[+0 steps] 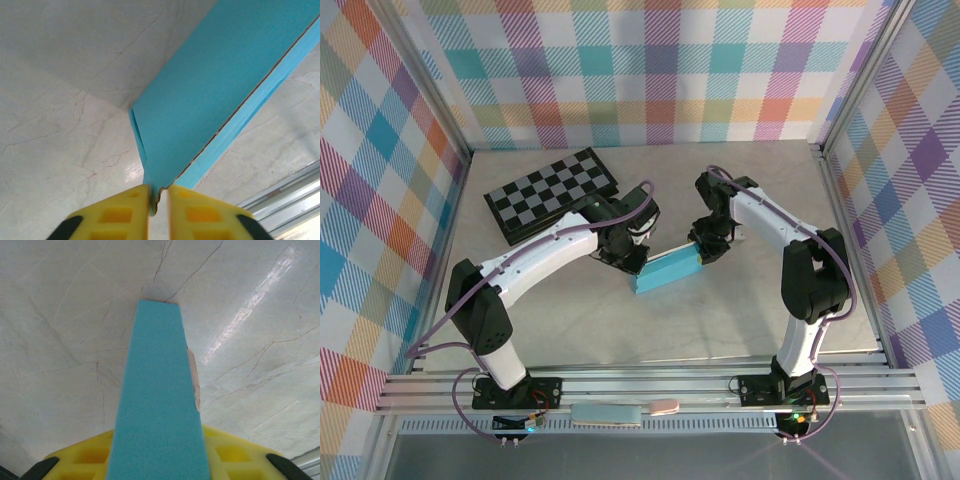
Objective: Fold the paper box
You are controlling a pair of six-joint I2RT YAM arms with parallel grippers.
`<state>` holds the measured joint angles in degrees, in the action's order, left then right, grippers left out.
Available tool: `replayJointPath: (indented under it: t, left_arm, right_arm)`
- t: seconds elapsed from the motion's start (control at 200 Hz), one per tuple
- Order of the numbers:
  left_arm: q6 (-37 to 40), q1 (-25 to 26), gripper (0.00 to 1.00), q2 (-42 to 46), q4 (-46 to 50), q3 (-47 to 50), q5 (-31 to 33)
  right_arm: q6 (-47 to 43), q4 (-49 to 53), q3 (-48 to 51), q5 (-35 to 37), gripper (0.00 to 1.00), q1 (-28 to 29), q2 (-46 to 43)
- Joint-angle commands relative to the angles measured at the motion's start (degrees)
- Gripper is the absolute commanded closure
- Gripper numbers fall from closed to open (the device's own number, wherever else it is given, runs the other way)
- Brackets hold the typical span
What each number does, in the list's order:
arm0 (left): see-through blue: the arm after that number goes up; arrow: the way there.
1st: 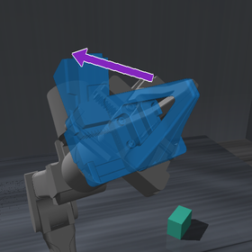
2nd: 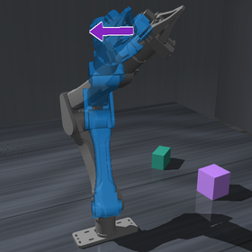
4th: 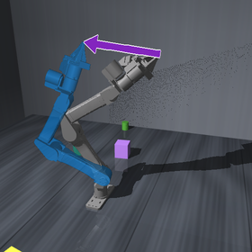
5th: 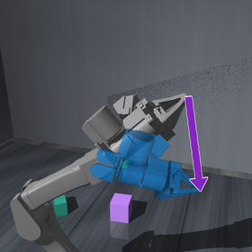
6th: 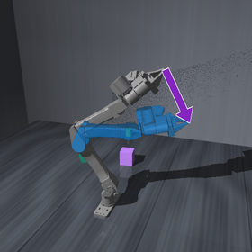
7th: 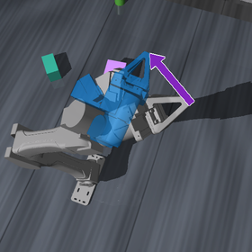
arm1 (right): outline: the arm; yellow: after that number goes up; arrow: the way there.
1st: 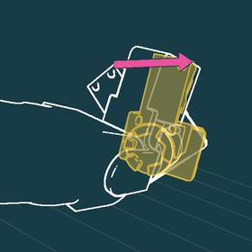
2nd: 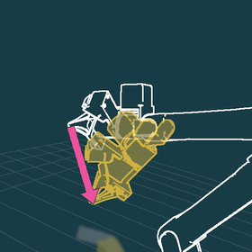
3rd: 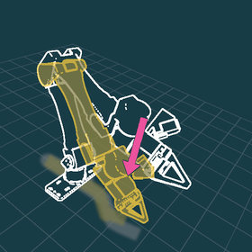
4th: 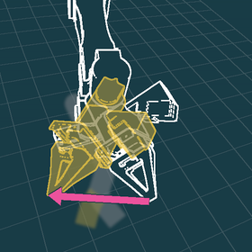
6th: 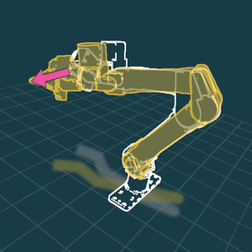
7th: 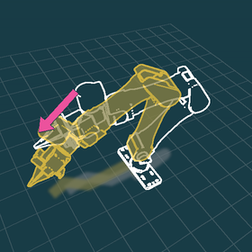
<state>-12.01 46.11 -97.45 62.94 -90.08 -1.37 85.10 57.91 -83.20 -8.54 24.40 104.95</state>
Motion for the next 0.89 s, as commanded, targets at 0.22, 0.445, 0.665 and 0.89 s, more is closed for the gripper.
replayJointPath:
  t: [0.22, 0.445, 0.665, 0.89]
  left_arm:
    - [-4.68, 0.42, 0.91, -0.36, 3.0, -0.6, -0.73]
    - [-10.87, 0.44, 0.91, -0.99, 2.16, 0.54, -2.33]
    - [-14.05, 0.4, 0.81, 0.17, 3.15, 1.67, -1.27]
    - [-14.01, 0.43, 0.86, 0.38, 2.72, 1.91, -0.27]
  right_arm:
    - [1.74, 0.36, 1.63, 0.98, 0.69, 0.34, -0.79]
    - [1.82, 0.28, 1.59, 0.89, 0.69, 0.47, -0.71]
    - [1.78, 0.23, 1.81, 0.9, 0.69, 0.49, -0.71]
    - [1.74, -0.01, 1.77, 0.71, 0.69, 0.53, -0.53]
